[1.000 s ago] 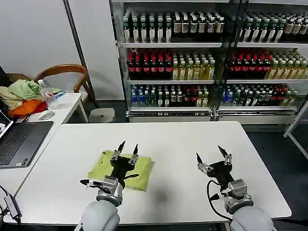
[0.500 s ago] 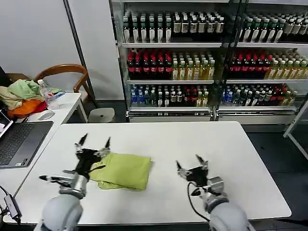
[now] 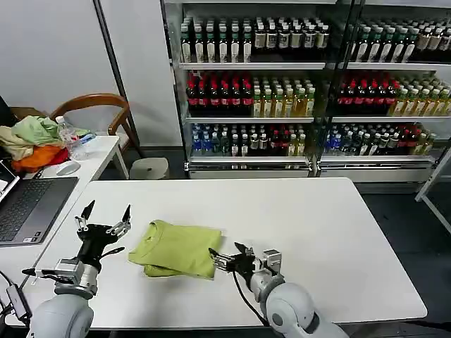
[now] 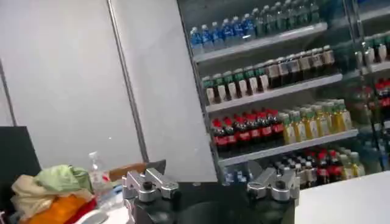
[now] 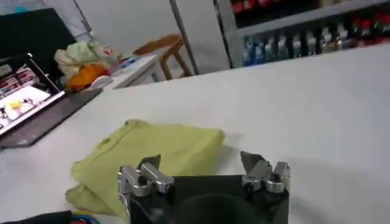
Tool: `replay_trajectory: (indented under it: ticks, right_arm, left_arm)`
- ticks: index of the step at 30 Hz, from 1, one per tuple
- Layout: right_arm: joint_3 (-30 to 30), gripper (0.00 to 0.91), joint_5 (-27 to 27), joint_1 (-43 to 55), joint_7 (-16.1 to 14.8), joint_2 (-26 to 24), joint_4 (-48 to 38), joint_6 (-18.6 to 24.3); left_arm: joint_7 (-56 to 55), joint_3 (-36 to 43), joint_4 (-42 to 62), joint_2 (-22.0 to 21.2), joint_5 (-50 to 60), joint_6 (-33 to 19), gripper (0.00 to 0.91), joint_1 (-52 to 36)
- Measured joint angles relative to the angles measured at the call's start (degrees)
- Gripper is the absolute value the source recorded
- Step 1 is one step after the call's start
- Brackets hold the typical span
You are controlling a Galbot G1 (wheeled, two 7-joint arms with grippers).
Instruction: Fold and organize the clothes.
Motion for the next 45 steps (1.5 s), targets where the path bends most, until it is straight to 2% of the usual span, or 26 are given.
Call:
replay_trajectory:
  ticks: [9,10,11,12,13,30,45]
  right_arm:
    - [-2.3,0.907,5.6,1.9,1.0,2.1,-3.7,-0.3]
    - [-2.5,0.574,6.0,2.1,1.1,2.3,-4.0,-0.3]
    - [-2.6,0.383,6.3,2.2,1.3,2.6,-4.3,-0.3]
    - [-2.7,0.04,6.7,2.5,1.5,2.8,-4.7,-0.3]
    - [-2.8,0.0,7.1,2.6,1.7,3.1,-5.0,-0.2]
    - [-3.6,0.0,9.5,3.5,3.1,4.6,-7.1,0.1]
    - [-1.5,0.0,8.0,5.3,1.7,3.1,-5.8,-0.6]
  left_arm:
    - [0.3,-1.0,1.2,0.2,0.8,-1.2,0.907,0.9]
    - [0.3,-1.2,1.3,0.3,0.8,-1.3,0.907,1.0]
    - [0.3,-1.3,1.3,0.4,0.8,-1.3,0.907,1.1]
    - [0.4,-1.5,1.4,0.5,0.8,-1.4,0.907,1.1]
    - [0.4,-1.6,1.5,0.5,0.8,-1.5,0.907,1.2]
    - [0.4,-1.7,2.8,0.5,1.2,-2.3,0.907,1.5]
    - [0.4,-2.1,2.9,0.8,1.2,-2.3,0.907,1.6]
